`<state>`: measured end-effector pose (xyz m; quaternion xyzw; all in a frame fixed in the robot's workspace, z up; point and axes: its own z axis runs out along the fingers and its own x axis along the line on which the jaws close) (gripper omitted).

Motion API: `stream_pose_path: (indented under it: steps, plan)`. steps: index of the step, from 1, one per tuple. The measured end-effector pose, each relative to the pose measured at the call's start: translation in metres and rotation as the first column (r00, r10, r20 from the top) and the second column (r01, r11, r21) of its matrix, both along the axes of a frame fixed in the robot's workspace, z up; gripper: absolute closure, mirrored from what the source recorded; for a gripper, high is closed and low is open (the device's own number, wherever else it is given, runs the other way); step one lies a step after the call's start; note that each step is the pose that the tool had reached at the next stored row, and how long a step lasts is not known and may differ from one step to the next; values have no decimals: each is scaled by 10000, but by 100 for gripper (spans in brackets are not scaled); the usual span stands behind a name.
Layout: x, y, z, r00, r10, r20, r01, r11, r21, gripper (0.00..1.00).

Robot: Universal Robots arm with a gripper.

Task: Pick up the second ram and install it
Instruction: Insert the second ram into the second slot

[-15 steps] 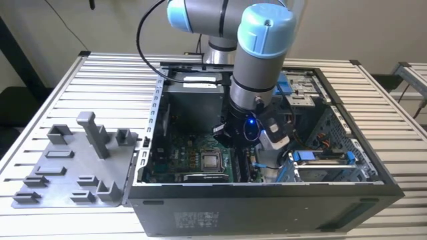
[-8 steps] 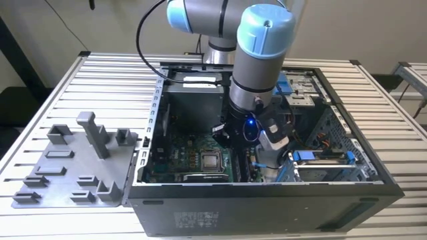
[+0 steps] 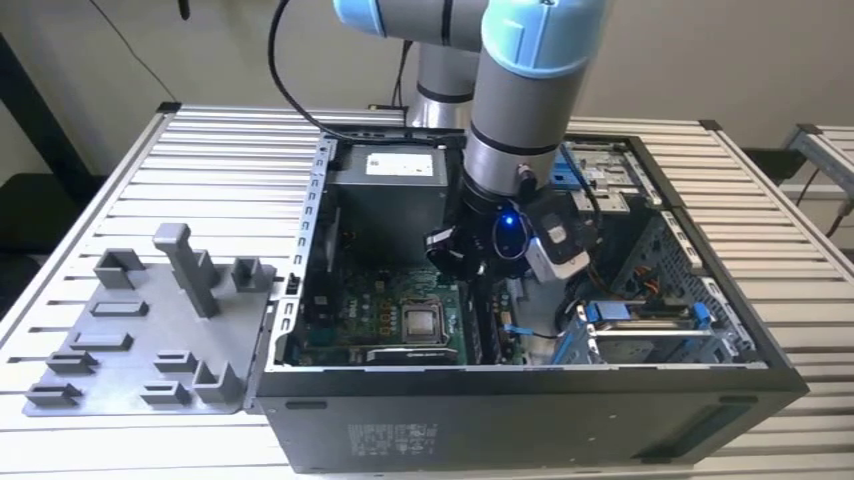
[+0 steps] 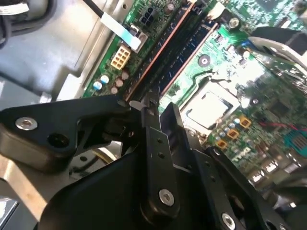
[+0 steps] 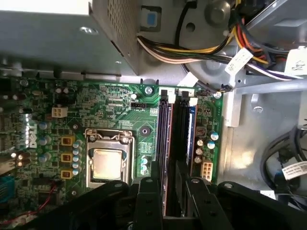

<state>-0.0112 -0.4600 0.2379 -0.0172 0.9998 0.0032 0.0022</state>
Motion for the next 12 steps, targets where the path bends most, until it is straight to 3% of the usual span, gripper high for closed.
stream_pose_path:
  steps: [3,7,12]
  plan:
    - [0,0,8,10000,0,1,0,10000,6,74]
    - [0,0,22,10000,0,1,0,10000,7,89]
    - [0,0,39,10000,0,1,0,10000,7,89]
